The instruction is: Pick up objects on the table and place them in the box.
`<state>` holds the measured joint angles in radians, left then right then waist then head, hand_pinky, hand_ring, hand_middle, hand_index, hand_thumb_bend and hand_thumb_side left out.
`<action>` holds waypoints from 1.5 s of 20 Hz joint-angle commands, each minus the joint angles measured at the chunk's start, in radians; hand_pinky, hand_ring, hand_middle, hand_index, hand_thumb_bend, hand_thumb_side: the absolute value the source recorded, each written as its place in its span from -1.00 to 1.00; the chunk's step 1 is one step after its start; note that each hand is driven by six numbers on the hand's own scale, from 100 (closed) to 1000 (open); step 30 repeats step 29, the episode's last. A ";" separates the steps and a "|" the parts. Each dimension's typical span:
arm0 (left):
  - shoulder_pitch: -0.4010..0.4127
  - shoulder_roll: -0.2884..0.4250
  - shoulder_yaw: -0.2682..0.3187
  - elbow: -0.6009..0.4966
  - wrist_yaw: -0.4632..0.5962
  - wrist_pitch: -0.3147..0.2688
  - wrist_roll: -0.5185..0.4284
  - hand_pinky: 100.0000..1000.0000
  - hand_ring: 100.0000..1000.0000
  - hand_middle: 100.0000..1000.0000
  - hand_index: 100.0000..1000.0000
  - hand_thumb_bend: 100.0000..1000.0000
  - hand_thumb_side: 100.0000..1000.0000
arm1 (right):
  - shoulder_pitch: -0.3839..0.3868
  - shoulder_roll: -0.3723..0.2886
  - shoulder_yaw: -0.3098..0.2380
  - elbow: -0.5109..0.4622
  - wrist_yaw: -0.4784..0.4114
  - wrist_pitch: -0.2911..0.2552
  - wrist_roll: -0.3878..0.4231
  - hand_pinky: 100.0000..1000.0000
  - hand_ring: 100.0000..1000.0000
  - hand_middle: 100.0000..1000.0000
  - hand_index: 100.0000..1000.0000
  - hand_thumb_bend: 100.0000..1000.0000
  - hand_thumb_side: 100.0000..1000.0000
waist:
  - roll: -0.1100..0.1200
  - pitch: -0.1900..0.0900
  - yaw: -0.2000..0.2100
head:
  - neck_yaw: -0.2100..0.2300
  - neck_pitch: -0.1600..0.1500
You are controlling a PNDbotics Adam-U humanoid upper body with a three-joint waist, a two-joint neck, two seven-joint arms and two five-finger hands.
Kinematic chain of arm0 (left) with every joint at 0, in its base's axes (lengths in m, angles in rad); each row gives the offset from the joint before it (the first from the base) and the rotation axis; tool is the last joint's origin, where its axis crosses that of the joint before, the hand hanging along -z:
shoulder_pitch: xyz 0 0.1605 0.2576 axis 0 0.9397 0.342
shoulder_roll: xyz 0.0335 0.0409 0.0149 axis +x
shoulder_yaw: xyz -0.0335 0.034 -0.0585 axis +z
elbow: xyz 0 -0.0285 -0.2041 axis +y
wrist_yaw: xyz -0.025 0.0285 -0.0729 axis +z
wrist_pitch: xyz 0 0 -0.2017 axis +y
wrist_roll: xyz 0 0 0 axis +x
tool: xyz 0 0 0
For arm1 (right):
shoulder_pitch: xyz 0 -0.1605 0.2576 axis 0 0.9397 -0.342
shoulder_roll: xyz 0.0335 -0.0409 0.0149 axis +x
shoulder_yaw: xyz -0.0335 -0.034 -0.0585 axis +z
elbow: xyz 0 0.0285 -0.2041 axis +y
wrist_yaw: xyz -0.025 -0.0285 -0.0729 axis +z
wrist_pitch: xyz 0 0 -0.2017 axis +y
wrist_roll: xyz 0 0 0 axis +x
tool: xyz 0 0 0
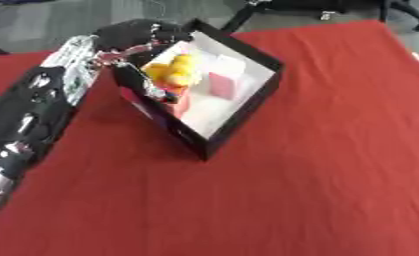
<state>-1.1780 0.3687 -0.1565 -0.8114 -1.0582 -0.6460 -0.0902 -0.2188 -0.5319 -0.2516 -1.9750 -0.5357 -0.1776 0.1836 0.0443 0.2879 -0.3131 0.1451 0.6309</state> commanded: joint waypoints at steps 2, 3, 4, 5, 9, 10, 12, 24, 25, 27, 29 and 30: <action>-0.024 0.030 0.009 -0.042 0.077 0.018 0.026 0.71 0.69 0.58 0.88 0.11 0.36 | 0.004 -0.031 -0.010 -0.012 -0.001 -0.003 -0.001 0.79 0.66 0.60 0.78 -1.00 0.18 | -0.002 -0.025 0.005 | -0.015 0.010; -0.023 0.039 0.007 -0.054 0.112 0.019 0.027 0.69 0.65 0.55 0.85 -0.21 0.21 | 0.008 -0.033 -0.011 -0.012 0.001 -0.003 -0.002 0.79 0.66 0.60 0.78 -1.00 0.18 | -0.001 -0.027 0.009 | -0.019 0.013; -0.020 0.052 0.002 -0.074 0.160 0.024 0.030 0.68 0.64 0.54 0.84 -0.28 0.16 | 0.013 -0.035 -0.013 -0.012 0.003 -0.005 -0.004 0.79 0.66 0.60 0.78 -1.00 0.18 | 0.001 -0.030 0.014 | -0.023 0.016; -0.017 0.067 -0.007 -0.100 0.213 0.030 0.031 0.68 0.62 0.53 0.83 -0.35 0.14 | 0.019 -0.038 -0.016 -0.011 0.005 -0.006 -0.006 0.79 0.66 0.60 0.78 -1.00 0.17 | 0.003 -0.034 0.021 | -0.029 0.020; 0.044 0.190 -0.032 -0.313 0.601 0.133 0.019 0.63 0.46 0.42 0.77 -1.00 0.11 | 0.059 -0.058 -0.035 -0.012 0.013 -0.015 -0.028 0.79 0.66 0.60 0.78 -1.00 0.15 | 0.009 -0.060 0.067 | -0.075 0.051; 0.071 0.227 -0.020 -0.384 0.730 0.183 0.009 0.62 0.44 0.40 0.75 -1.00 0.15 | 0.071 -0.062 -0.041 -0.014 0.013 -0.019 -0.035 0.79 0.66 0.60 0.78 -1.00 0.14 | 0.009 -0.067 0.080 | -0.089 0.059; 0.147 0.325 0.025 -0.563 1.004 0.285 0.008 0.61 0.44 0.42 0.73 -1.00 0.12 | 0.092 -0.071 -0.057 -0.019 0.011 -0.027 -0.055 0.79 0.66 0.60 0.77 -1.00 0.11 | 0.007 -0.078 0.105 | -0.116 0.072; 0.815 0.514 0.300 -1.072 1.620 0.451 0.067 0.56 0.38 0.43 0.73 -1.00 0.33 | 0.162 -0.065 -0.120 -0.023 0.003 -0.071 -0.121 0.77 0.67 0.61 0.78 -1.00 0.08 | -0.036 -0.089 0.202 | -0.212 0.118; 0.843 0.495 0.319 -1.073 1.630 0.457 0.065 0.56 0.38 0.43 0.73 -1.00 0.34 | 0.164 -0.062 -0.123 -0.021 0.004 -0.074 -0.118 0.77 0.67 0.61 0.78 -1.00 0.09 | -0.040 -0.087 0.207 | -0.215 0.118; 0.888 0.456 0.353 -1.077 1.645 0.461 0.071 0.58 0.38 0.43 0.73 -1.00 0.35 | 0.165 -0.057 -0.126 -0.013 0.007 -0.080 -0.109 0.77 0.67 0.61 0.78 -1.00 0.12 | -0.047 -0.083 0.217 | -0.221 0.116; 0.917 0.416 0.379 -1.080 1.649 0.468 0.075 0.58 0.38 0.43 0.73 -1.00 0.37 | 0.165 -0.051 -0.127 0.000 0.011 -0.082 -0.097 0.77 0.67 0.61 0.78 -1.00 0.14 | -0.052 -0.079 0.224 | -0.220 0.114; 0.917 0.416 0.379 -1.080 1.649 0.468 0.075 0.58 0.38 0.43 0.73 -1.00 0.37 | 0.165 -0.051 -0.127 0.000 0.011 -0.082 -0.097 0.77 0.67 0.61 0.78 -1.00 0.14 | -0.052 -0.079 0.224 | -0.220 0.114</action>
